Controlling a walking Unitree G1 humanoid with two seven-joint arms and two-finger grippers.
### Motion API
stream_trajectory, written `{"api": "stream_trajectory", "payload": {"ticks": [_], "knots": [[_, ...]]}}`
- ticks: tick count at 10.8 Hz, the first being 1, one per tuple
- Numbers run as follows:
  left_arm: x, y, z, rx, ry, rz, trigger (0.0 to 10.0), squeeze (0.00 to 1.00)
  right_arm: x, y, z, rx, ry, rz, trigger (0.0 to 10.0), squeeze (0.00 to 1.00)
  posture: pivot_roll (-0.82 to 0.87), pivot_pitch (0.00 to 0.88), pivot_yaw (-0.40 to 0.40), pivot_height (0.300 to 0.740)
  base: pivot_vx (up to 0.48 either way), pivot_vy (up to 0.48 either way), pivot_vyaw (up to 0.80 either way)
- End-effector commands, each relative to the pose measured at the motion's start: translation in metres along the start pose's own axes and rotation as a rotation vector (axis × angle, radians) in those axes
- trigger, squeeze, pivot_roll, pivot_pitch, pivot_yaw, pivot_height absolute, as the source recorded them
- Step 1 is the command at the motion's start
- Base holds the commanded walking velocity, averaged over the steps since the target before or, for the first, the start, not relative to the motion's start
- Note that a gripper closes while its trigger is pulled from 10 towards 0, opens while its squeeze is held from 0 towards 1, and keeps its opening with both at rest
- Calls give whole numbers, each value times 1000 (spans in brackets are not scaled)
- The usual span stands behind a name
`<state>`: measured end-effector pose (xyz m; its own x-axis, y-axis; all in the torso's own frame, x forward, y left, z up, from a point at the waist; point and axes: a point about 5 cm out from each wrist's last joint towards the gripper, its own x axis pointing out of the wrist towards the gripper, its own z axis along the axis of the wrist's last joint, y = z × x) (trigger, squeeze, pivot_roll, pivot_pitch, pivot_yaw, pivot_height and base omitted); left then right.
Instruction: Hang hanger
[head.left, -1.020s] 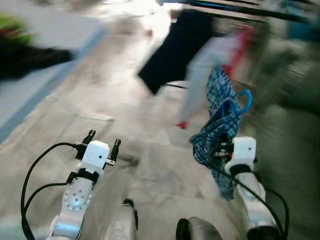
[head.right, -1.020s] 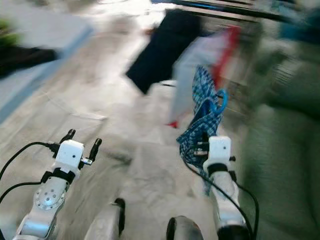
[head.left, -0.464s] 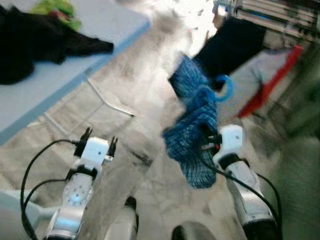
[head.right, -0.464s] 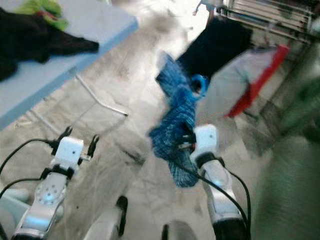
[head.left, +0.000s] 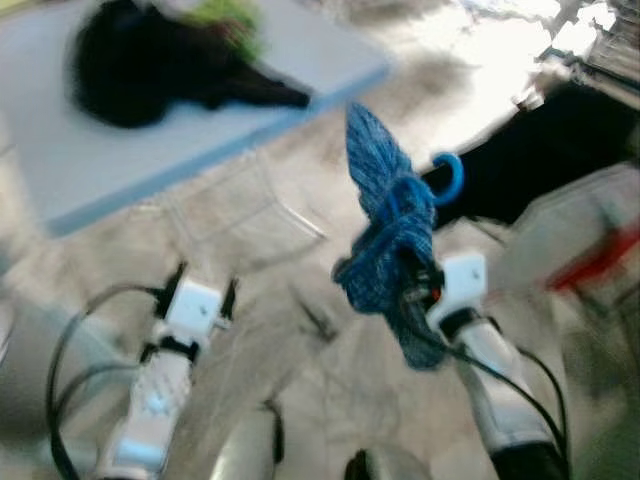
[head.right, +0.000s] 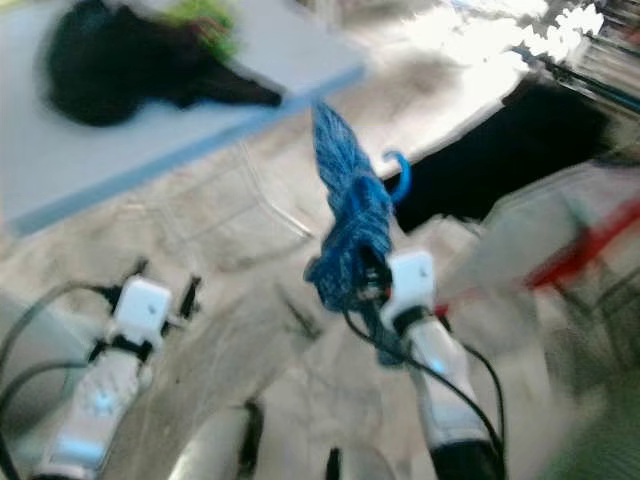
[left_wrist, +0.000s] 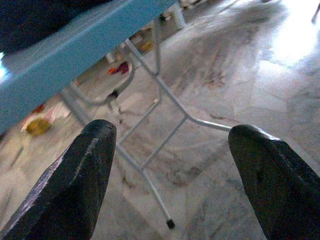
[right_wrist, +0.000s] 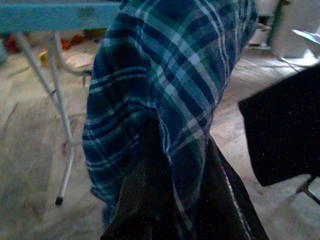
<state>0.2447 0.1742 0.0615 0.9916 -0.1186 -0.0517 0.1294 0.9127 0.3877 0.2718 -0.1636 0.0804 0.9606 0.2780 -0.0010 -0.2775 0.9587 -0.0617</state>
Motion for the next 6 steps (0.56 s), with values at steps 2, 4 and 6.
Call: {"api": "stream_trajectory", "payload": {"ticks": [2, 4, 6], "knots": [[-1, 5, -2, 19, 8, 9, 10000, 0, 3, 2, 6, 6, -31, -1, 10000, 0, 76, 161, -48, 740, 0, 0, 800], [-1, 5, -2, 19, 8, 9, 10000, 0, 3, 2, 6, 6, -31, -1, 10000, 0, 76, 161, -48, 740, 0, 0, 800], [3, -4, 1, 11, -4, -14, 10000, 0, 2, 37, 46, 150, -81, 375, 10000, 0, 72, 177, -56, 740, 0, 0, 800]]}}
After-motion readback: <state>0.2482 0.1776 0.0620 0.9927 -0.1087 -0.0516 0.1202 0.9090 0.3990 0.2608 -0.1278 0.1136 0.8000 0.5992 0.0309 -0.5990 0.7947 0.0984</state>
